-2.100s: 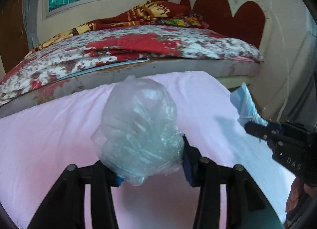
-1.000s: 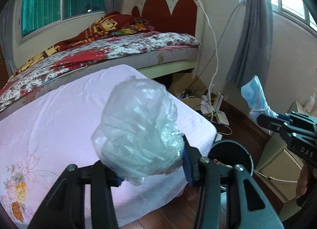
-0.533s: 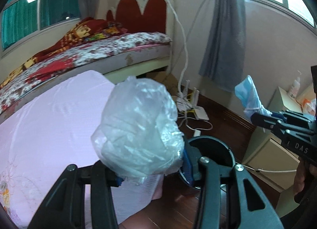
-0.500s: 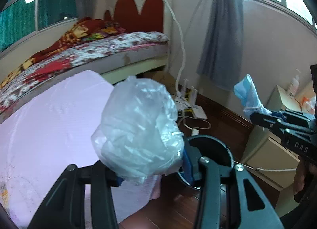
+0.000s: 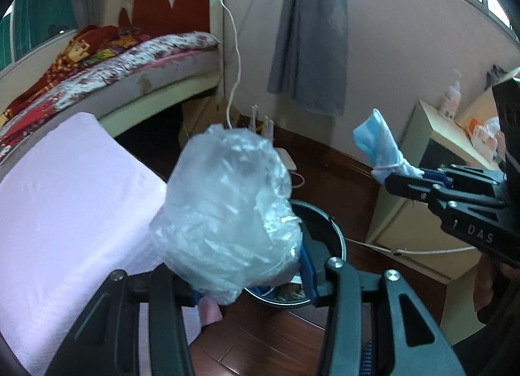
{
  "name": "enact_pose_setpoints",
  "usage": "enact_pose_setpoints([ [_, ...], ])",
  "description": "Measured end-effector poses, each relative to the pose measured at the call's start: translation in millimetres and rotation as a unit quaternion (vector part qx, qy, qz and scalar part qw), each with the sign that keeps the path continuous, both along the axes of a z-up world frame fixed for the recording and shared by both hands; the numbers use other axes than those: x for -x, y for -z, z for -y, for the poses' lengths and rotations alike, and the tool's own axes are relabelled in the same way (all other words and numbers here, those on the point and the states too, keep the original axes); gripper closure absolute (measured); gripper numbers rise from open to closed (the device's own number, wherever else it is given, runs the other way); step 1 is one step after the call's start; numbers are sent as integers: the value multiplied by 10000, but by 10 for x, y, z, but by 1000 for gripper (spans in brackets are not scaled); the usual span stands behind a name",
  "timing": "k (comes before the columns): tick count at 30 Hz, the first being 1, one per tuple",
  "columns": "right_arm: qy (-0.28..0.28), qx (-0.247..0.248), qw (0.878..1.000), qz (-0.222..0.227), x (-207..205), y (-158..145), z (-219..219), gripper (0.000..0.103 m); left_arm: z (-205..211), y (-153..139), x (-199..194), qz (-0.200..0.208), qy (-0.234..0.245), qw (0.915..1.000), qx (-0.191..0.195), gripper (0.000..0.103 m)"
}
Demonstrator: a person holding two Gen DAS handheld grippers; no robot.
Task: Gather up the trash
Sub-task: 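Carry the plastic bag and blue mask with both tools over the bucket, then open both tools to drop the bag and mask into the bucket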
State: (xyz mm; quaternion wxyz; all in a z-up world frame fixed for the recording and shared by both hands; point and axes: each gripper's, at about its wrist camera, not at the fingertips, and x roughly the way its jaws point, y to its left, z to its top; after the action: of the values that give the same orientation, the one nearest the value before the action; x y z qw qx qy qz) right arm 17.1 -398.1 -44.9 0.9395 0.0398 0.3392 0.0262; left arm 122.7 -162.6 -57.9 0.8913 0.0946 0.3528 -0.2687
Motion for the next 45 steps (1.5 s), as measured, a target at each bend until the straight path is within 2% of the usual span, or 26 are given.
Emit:
enact_pose_setpoints([
  [10, 70, -8, 9984, -560, -127, 546, 146, 85, 217, 429, -115, -561, 245, 9981, -85, 56],
  [21, -19, 10, 9947, -1025, -452, 1069, 199, 84, 346, 865, -368, -1127, 436, 9926, -126, 56],
  [28, -241, -3, 9900, -1390, -676, 1443, 149, 84, 363, 1175, -529, -1615, 325, 9863, -24, 56],
  [36, -475, 68, 9857, -1616, -834, 1677, 58, 84, 425, 1359, -614, -1880, 282, 9818, 4, 55],
  [38, -578, 81, 9840, -1685, -867, 1724, 42, 83, 439, 1394, -641, -1965, 300, 9800, 78, 51],
  [39, -683, 157, 9823, -1739, -895, 1757, 15, 83, 413, 1405, -670, -2002, 269, 9793, 162, 33],
  [40, -708, 357, 9815, -1744, -911, 1789, -16, 76, 383, 1434, -699, -2076, 139, 9778, 237, 22],
  [41, -624, 681, 9802, -1750, -933, 1859, -28, 50, 351, 1452, -712, -2099, -5, 9774, 245, 9],
  [42, -516, 803, 9789, -1807, -938, 1914, -1, 30, 301, 1458, -713, -2083, -141, 9777, 221, 4],
  [43, -465, 762, 9790, -1834, -929, 1943, 43, 13, 267, 1459, -711, -2032, -245, 9787, 145, 4],
  [45, -265, 759, 9807, -1784, -904, 1939, 143, 13, 157, 1456, -681, -1929, -452, 9802, 67, 4],
])
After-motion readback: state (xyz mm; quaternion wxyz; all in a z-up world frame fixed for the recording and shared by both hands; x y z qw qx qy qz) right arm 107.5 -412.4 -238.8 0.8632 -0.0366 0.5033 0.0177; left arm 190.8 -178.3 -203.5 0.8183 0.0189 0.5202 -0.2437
